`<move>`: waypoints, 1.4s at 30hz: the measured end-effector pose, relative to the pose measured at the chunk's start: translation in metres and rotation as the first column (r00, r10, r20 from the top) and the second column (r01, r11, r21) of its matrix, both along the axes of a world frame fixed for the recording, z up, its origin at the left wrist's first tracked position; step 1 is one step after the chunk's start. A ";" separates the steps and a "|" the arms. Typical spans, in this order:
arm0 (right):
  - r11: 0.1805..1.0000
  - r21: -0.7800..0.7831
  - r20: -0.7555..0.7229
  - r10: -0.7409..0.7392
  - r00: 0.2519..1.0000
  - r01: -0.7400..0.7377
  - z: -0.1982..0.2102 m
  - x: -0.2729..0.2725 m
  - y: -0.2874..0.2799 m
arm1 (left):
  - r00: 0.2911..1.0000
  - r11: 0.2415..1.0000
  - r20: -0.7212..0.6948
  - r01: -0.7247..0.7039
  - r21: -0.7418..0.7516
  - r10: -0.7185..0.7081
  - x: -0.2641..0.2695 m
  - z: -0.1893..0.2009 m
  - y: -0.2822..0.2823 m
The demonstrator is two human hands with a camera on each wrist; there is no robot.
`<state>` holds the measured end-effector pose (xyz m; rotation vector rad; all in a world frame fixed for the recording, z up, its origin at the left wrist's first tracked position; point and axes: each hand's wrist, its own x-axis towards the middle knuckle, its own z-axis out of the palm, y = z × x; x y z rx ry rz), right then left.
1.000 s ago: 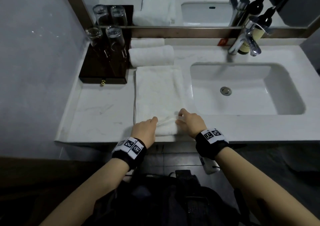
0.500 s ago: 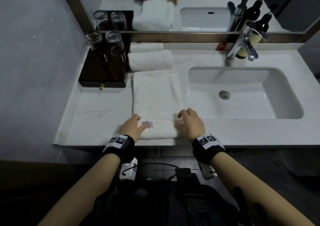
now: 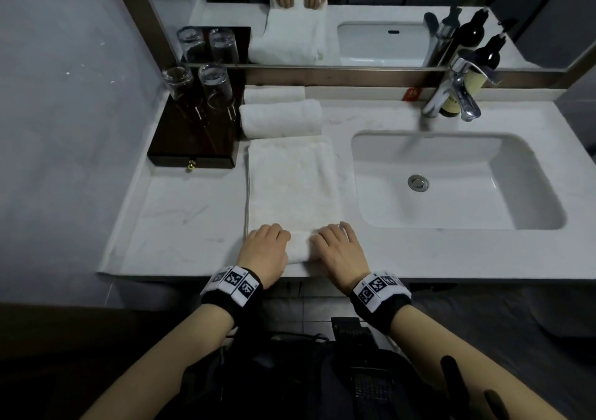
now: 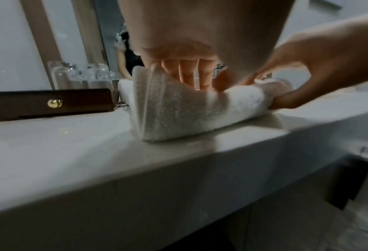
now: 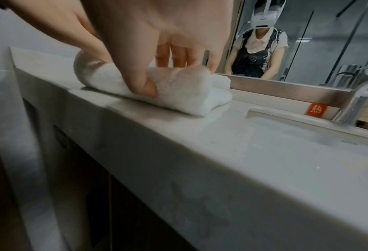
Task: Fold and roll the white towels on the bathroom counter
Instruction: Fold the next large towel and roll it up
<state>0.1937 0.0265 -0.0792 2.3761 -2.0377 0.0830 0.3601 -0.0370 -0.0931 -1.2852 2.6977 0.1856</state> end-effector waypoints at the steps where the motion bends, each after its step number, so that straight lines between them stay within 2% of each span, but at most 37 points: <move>1: 0.999 0.045 0.015 0.009 1.000 -0.009 0.001 -0.002 -0.005 | 1.000 1.000 -0.015 -0.008 0.004 0.008 0.003 -0.003 0.002; 4: 0.970 0.241 0.109 0.006 0.994 -0.032 0.002 -0.009 -0.021 | 0.999 0.997 0.019 0.029 -0.067 -0.027 0.009 0.004 0.006; 7: 0.966 0.259 0.185 -0.051 0.981 0.001 0.004 -0.014 -0.029 | 0.998 0.973 -0.019 0.058 -0.223 -0.064 0.013 0.005 0.003; 8: 0.969 0.248 0.213 -0.071 0.975 0.017 0.004 -0.015 -0.030 | 0.998 0.972 -0.044 0.038 -0.232 -0.049 0.015 0.005 0.002; 10: 0.976 0.216 0.217 -0.091 0.972 0.043 0.002 -0.016 -0.031 | 0.999 0.978 -0.042 -0.007 -0.209 -0.001 0.018 0.003 0.000; 14: 0.986 0.112 0.089 -0.134 0.987 0.124 -0.004 -0.018 -0.021 | 1.000 0.996 0.007 -0.029 -0.084 0.029 0.014 0.000 -0.007; 18: 0.995 0.036 0.073 -0.098 0.993 0.095 -0.002 -0.022 -0.022 | 1.000 1.000 -0.031 -0.006 0.013 0.006 0.010 -0.006 -0.012; 20: 0.994 0.075 0.078 -0.089 0.993 0.083 -0.001 -0.023 -0.024 | 0.994 0.997 -0.099 -0.043 0.068 0.049 0.010 -0.008 -0.014; 24: 0.979 0.197 0.189 -0.098 0.977 0.061 0.001 -0.028 -0.036 | 0.963 0.983 -0.217 -0.133 0.126 0.158 0.011 -0.004 -0.022; 27: 0.958 0.273 0.281 -0.170 0.945 0.091 0.002 -0.033 -0.043 | 0.962 0.980 -0.208 -0.152 0.132 0.177 0.012 -0.002 -0.028; 29: 0.949 0.302 0.308 -0.189 0.932 0.093 0.000 -0.032 -0.048 | 0.961 0.980 -0.195 -0.186 0.074 0.198 0.011 0.000 -0.029; 31: 0.947 0.299 0.270 -0.202 0.941 0.117 -0.003 -0.030 -0.053 | 0.963 0.981 -0.194 -0.194 -0.016 0.188 0.006 0.010 -0.027; 35: 0.964 0.176 0.157 -0.229 0.961 0.200 -0.005 -0.028 -0.063 | 0.984 0.986 -0.177 -0.043 -0.163 0.014 -0.006 0.021 -0.013; 40: 0.991 0.071 0.073 -0.120 0.990 0.115 0.003 -0.016 -0.066 | 0.998 0.994 -0.036 -0.046 -0.098 0.043 -0.004 0.019 0.000; 42: 0.997 0.051 0.015 -0.055 0.998 0.054 0.005 -0.012 -0.062 | 1.000 0.991 -0.004 -0.028 -0.132 0.027 -0.002 0.019 0.000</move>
